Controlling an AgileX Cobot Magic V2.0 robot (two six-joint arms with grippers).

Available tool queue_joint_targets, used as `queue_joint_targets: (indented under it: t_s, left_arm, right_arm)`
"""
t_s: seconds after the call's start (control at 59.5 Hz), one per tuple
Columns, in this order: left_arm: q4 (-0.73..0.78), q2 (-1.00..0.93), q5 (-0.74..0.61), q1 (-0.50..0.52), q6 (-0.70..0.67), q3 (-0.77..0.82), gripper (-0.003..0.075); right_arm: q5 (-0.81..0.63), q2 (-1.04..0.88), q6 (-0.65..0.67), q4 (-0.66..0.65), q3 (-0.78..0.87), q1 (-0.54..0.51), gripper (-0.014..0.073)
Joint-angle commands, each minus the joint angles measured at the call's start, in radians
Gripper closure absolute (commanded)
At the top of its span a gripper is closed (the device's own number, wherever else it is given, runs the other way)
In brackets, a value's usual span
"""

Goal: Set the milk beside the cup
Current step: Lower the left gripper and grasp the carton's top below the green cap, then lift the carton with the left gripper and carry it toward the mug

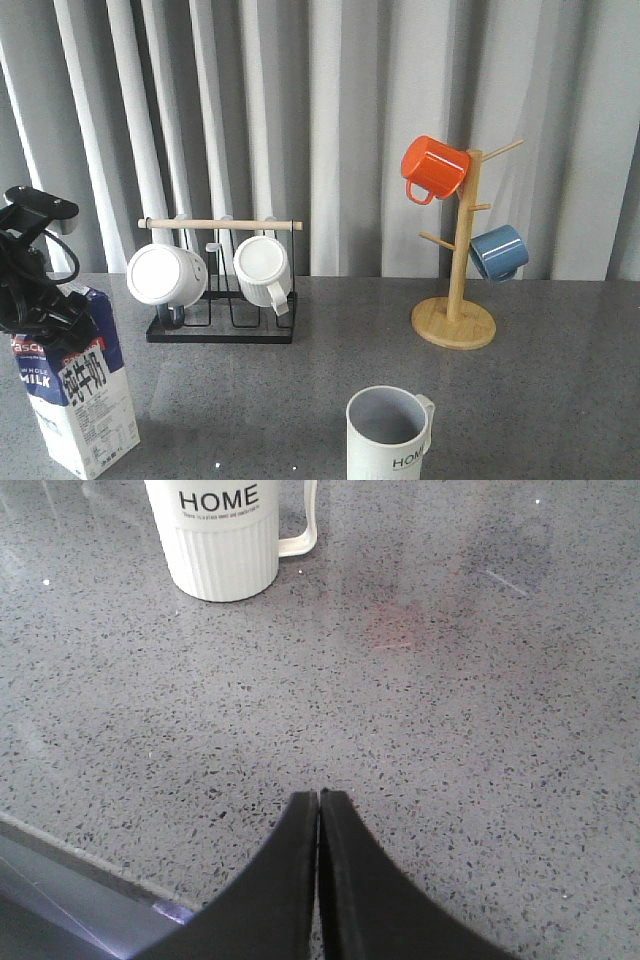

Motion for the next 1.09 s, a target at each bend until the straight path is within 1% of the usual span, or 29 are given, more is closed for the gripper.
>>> queue_joint_targets:
  t_s: [0.0,0.151,0.219,0.37,0.488,0.572,0.689,0.79,0.925,1.076]
  left_arm:
    - [-0.017,-0.032,-0.046,-0.006,-0.001,-0.027,0.0176]
    - [-0.016,-0.029,-0.044,-0.006,-0.001,-0.027,0.0296]
    - [-0.016,-0.030,-0.043,-0.006,-0.001,-0.027,0.0377]
    - [-0.024,-0.041,-0.033,-0.006,-0.002,-0.027,0.0526]
    - [-0.072,-0.055,-0.021,-0.006,-0.001,-0.046,0.0617]
    - [-0.145,-0.064,0.006,-0.006,0.003,-0.099,0.0668]
    - [-0.245,-0.061,0.077,-0.007,0.050,-0.212,0.0703]
    - [-0.301,-0.058,0.102,-0.028,0.053,-0.315,0.0711]
    - [-0.303,-0.038,0.113,-0.084,0.045,-0.439,0.0710]
    - [-0.303,-0.007,0.113,-0.156,0.017,-0.491,0.0710]
  right_arm:
    - [-0.067,0.005,-0.002,-0.003,-0.025,-0.002,0.0604]
    - [-0.067,0.005,-0.002,-0.003,-0.025,-0.002,0.0604]
    - [-0.067,0.005,-0.002,-0.003,-0.025,-0.002,0.0604]
    - [-0.067,0.005,-0.002,-0.005,-0.025,-0.002,0.0604]
    - [-0.067,0.005,-0.002,-0.009,-0.025,-0.002,0.0604]
    - [-0.067,0.005,-0.002,-0.009,-0.025,-0.002,0.0604]
    - [-0.067,0.005,-0.002,-0.010,-0.025,-0.002,0.0604]
    - [-0.067,0.005,-0.002,-0.010,-0.025,-0.002,0.0604]
    - [-0.068,0.005,-0.002,-0.010,-0.025,-0.002,0.0604]
    - [-0.069,0.005,-0.002,-0.010,-0.025,-0.002,0.0604]
